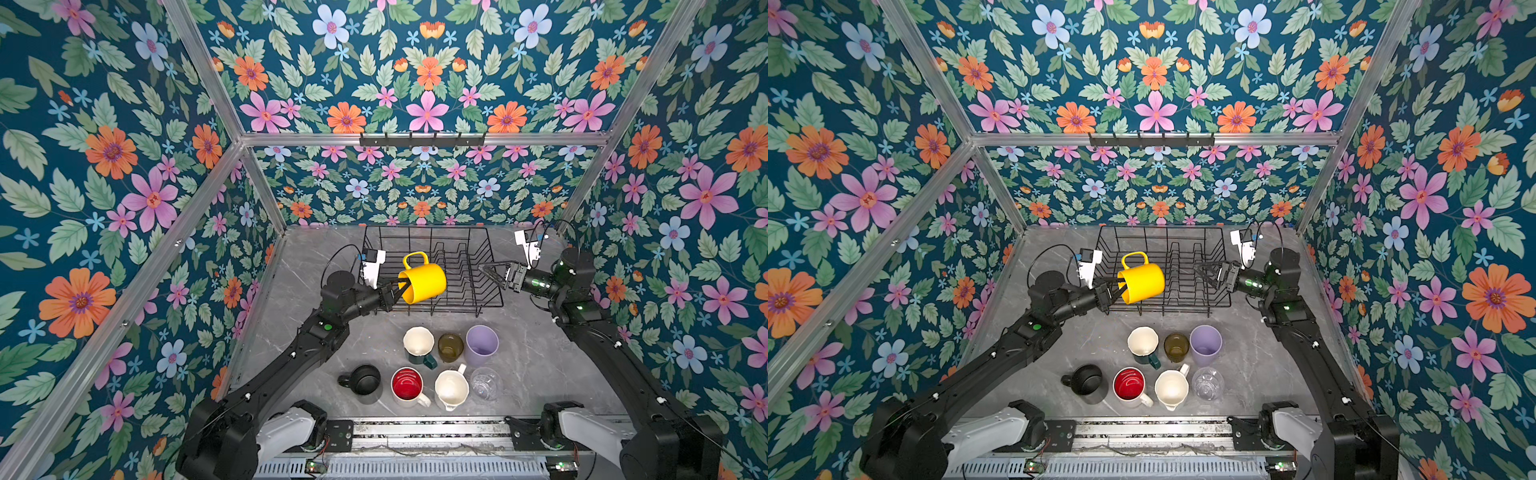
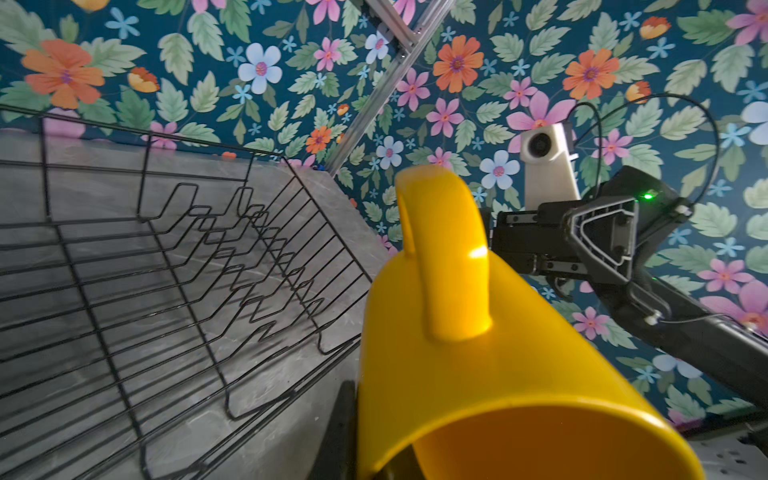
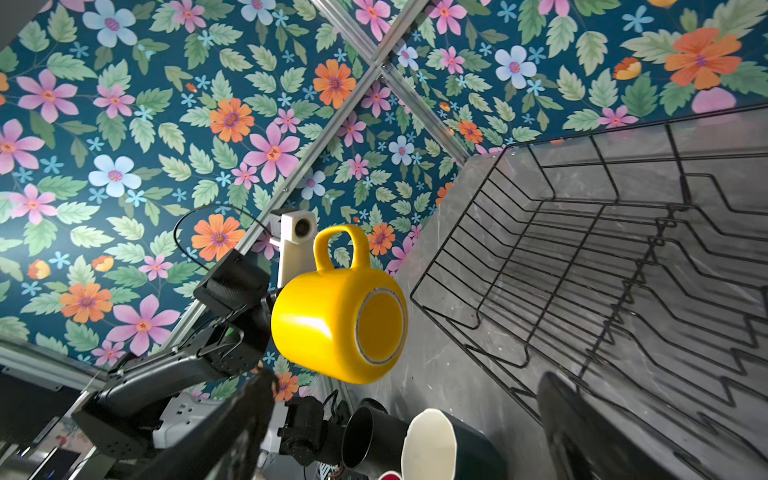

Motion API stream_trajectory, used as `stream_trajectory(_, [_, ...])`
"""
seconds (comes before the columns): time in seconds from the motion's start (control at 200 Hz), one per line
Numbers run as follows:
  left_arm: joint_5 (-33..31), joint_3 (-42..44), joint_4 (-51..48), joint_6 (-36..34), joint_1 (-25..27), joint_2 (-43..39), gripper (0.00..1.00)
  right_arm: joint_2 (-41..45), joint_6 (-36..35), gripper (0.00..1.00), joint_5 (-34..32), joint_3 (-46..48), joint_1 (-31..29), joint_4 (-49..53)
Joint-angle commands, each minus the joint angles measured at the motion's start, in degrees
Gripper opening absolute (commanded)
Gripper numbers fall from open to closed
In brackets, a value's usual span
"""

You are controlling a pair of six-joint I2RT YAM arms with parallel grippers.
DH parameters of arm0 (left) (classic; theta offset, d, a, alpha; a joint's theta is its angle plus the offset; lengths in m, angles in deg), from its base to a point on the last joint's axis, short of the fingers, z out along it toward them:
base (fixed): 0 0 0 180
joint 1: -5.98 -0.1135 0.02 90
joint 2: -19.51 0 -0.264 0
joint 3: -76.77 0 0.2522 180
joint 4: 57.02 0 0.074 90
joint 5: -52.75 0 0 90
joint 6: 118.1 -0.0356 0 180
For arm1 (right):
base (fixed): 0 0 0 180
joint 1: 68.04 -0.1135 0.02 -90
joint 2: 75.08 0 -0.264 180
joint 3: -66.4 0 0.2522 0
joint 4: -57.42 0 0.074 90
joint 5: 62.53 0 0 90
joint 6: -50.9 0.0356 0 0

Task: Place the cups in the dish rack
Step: 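Lift the yellow mug above the rack while the right gripper approaches it, then grasp the yellow mug with the right gripper and release the left gripper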

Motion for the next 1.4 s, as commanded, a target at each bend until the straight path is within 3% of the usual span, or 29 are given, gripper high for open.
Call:
stream_trajectory(0.0, [10.1, -2.5, 12.4, 2.6, -0.4, 3.5, 0.00, -2.2, -2.4, 0.99, 4.2, -1.6, -1.8, -5.4])
stream_trajectory(0.32, [18.5, -1.9, 33.4, 14.6, -1.6, 13.0, 0.00, -2.8, -2.9, 0.99, 9.0, -3.7, -3.4, -8.3])
stream_trajectory(0.55, [21.6, 0.0, 52.9, 28.4, -2.2, 19.6, 0.00, -1.5, -10.0, 0.99, 4.4, -4.8, -8.6, -0.5])
stream_trajectory(0.7, [21.5, 0.7, 54.3, 29.1, -2.2, 19.6, 0.00, -3.1, -10.6, 0.99, 1.4, -5.9, -10.9, 0.1])
stream_trajectory(1.395, [20.7, 0.7, 44.7, 23.7, -2.4, 17.4, 0.00, -7.8, -13.0, 0.99, -0.3, -8.8, -17.9, 2.6])
